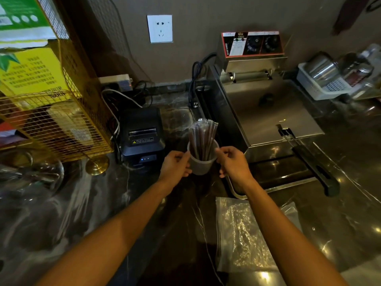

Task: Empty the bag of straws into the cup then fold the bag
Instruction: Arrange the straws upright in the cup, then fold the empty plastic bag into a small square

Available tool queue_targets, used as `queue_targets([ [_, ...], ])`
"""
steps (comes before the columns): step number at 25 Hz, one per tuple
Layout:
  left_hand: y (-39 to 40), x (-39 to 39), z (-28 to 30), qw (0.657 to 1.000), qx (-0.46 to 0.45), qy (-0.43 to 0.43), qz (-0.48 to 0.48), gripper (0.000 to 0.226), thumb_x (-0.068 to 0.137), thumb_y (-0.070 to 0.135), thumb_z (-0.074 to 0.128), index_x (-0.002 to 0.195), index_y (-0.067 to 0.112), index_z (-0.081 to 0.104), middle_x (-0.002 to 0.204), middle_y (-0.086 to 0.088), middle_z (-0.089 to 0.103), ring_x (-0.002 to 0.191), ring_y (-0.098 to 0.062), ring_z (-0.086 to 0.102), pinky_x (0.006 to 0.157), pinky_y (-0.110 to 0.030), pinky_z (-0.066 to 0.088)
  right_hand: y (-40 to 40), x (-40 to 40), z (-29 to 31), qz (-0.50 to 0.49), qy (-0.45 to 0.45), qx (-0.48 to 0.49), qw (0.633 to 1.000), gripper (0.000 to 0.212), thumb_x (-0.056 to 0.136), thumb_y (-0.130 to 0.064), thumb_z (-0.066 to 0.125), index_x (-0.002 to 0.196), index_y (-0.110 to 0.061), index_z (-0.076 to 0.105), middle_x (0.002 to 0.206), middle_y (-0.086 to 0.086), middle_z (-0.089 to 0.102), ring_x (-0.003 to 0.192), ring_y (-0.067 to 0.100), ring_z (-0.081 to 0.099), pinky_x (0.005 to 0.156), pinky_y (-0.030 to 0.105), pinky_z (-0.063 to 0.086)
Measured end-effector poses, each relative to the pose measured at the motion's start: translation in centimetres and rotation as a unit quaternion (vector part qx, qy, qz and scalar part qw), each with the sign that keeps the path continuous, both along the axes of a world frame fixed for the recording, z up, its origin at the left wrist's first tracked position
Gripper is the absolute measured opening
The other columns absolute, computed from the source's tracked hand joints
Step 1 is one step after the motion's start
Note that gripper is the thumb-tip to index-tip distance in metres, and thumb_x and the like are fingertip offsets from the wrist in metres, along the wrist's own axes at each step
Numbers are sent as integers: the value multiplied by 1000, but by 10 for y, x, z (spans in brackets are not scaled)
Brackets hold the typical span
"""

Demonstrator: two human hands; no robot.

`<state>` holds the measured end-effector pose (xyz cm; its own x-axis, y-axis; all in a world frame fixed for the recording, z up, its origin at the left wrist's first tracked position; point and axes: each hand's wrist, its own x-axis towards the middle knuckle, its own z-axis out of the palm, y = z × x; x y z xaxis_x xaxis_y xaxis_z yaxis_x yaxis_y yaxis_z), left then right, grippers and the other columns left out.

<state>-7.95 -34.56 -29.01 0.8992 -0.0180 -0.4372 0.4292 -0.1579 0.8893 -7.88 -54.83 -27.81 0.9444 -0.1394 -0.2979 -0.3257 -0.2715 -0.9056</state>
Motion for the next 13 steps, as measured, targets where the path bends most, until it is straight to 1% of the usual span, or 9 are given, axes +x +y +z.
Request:
queue_targets([
  [2, -8, -20, -4, 996, 20, 59, -58, 22, 102, 32, 59, 117, 17, 61, 101, -9, 69, 82, -19, 72, 76, -33, 60, -3, -18, -3, -15, -7, -12, 1000, 21, 103, -36, 59, 104, -16, 63, 81, 9, 67, 50, 12, 59, 45, 27, 52],
  [3, -14, -31, -9, 990, 35, 90, -98, 23, 100, 32, 61, 119, 18, 61, 105, -9, 69, 86, -19, 72, 79, -35, 60, -6, -30, -7, -20, -7, -36, 999, 21, 102, -37, 60, 103, -16, 65, 80, 8, 68, 50, 11, 60, 45, 26, 52],
  [4, -21, -43, -13, 984, 47, 115, -131, 28, 99, 32, 64, 123, 18, 60, 110, -8, 69, 92, -21, 72, 82, -36, 60, -10, -43, -11, -20, -8, -66, 998, 20, 101, -35, 61, 101, -16, 67, 77, 7, 68, 51, 10, 62, 47, 26, 52],
  [6, -38, -64, -25, 975, 71, 134, -164, 40, 96, 37, 67, 129, 18, 56, 114, -7, 67, 103, -24, 71, 85, -37, 60, -18, -73, -20, -11, -18, -136, 991, 15, 100, -32, 64, 98, -18, 69, 75, 1, 69, 59, 10, 64, 54, 30, 52],
  [7, -46, -74, -33, 972, 85, 136, -173, 44, 94, 40, 68, 131, 18, 55, 113, -6, 66, 105, -25, 70, 86, -38, 59, -23, -90, -23, -3, -20, -173, 985, 13, 100, -31, 63, 99, -19, 70, 76, -4, 68, 65, 10, 65, 58, 29, 50],
  [9, -60, -91, -48, 966, 113, 142, -187, 54, 91, 47, 70, 133, 17, 55, 117, -7, 65, 109, -26, 68, 86, -38, 58, -30, -124, -25, 22, -30, -259, 965, 12, 100, -31, 61, 105, -23, 69, 80, -10, 67, 71, 10, 64, 62, 29, 48],
  [10, -67, -100, -54, 962, 125, 143, -195, 58, 89, 51, 70, 132, 16, 56, 120, -9, 66, 108, -26, 68, 82, -36, 57, -35, -142, -26, 37, -37, -304, 951, 13, 100, -31, 59, 106, -25, 69, 83, -9, 67, 73, 11, 64, 64, 30, 47],
  [11, -73, -106, -61, 960, 133, 143, -200, 57, 88, 52, 71, 128, 13, 61, 118, -11, 69, 103, -24, 69, 78, -33, 55, -40, -159, -28, 52, -41, -333, 941, 15, 100, -30, 58, 108, -24, 69, 87, -7, 68, 77, 12, 64, 66, 30, 47],
  [13, -81, -117, -69, 958, 133, 135, -216, 47, 90, 47, 71, 109, 4, 73, 99, -15, 75, 80, -18, 67, 66, -31, 51, -46, -190, -33, 75, -30, -332, 940, 19, 100, -27, 57, 112, -21, 69, 104, -1, 68, 92, 15, 64, 76, 28, 48],
])
